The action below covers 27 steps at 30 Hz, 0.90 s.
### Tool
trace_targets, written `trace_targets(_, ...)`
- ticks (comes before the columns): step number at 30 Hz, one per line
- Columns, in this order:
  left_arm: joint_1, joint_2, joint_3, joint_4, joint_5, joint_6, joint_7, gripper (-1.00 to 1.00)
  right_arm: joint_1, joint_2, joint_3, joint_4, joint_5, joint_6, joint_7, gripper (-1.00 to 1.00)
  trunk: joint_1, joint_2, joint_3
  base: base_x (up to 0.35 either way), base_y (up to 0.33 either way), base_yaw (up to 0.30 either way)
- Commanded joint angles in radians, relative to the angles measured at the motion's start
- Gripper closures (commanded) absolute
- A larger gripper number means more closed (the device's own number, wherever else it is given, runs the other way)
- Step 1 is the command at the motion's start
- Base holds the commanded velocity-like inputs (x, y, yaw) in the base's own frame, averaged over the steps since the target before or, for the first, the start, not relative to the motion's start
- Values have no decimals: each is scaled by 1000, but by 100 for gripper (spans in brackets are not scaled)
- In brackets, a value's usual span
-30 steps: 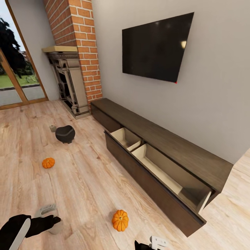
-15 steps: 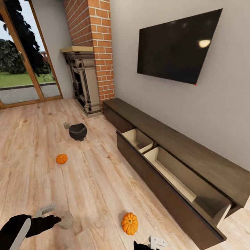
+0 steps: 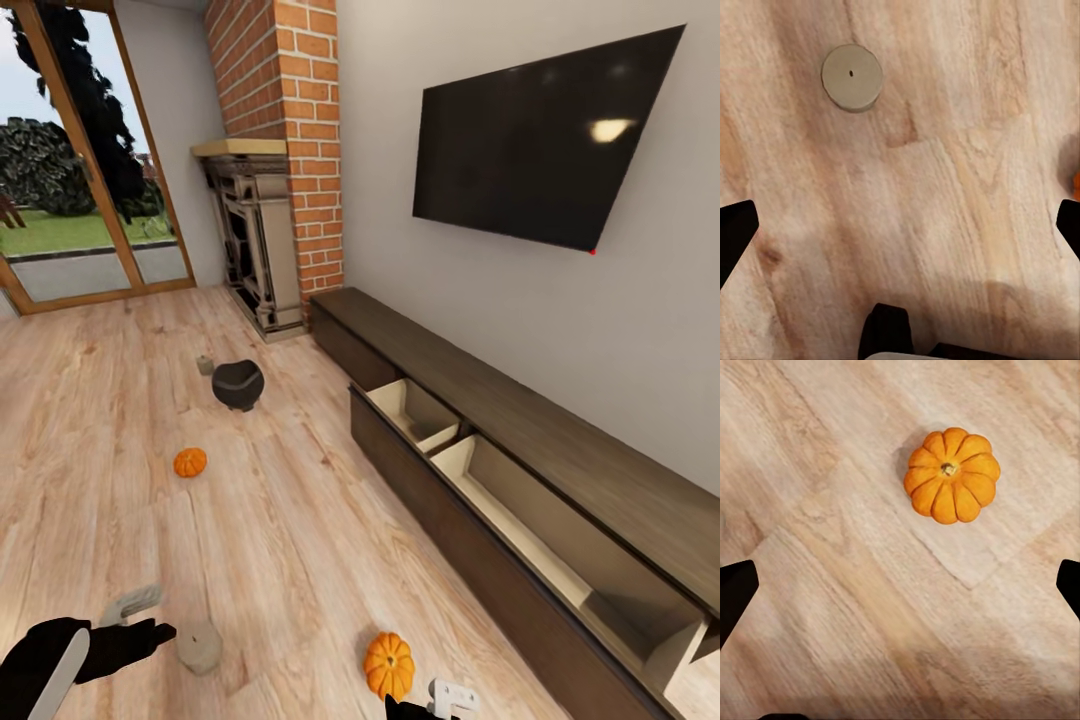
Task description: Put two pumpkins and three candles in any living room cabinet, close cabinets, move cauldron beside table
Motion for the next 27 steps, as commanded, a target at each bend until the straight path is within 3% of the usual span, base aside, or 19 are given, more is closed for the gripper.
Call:
trace_targets(1,-1,-1,2,-1,-7,5,-9,-100,0,-1,4,-2,-8,4,-7,-100,0,0,0,49,49,0)
trace_targets(27,-1,-4,-3,-2,-7,4,-9,-100,0,1,3,-4,-9,5,-8,-100,0,0,0,59,64,0)
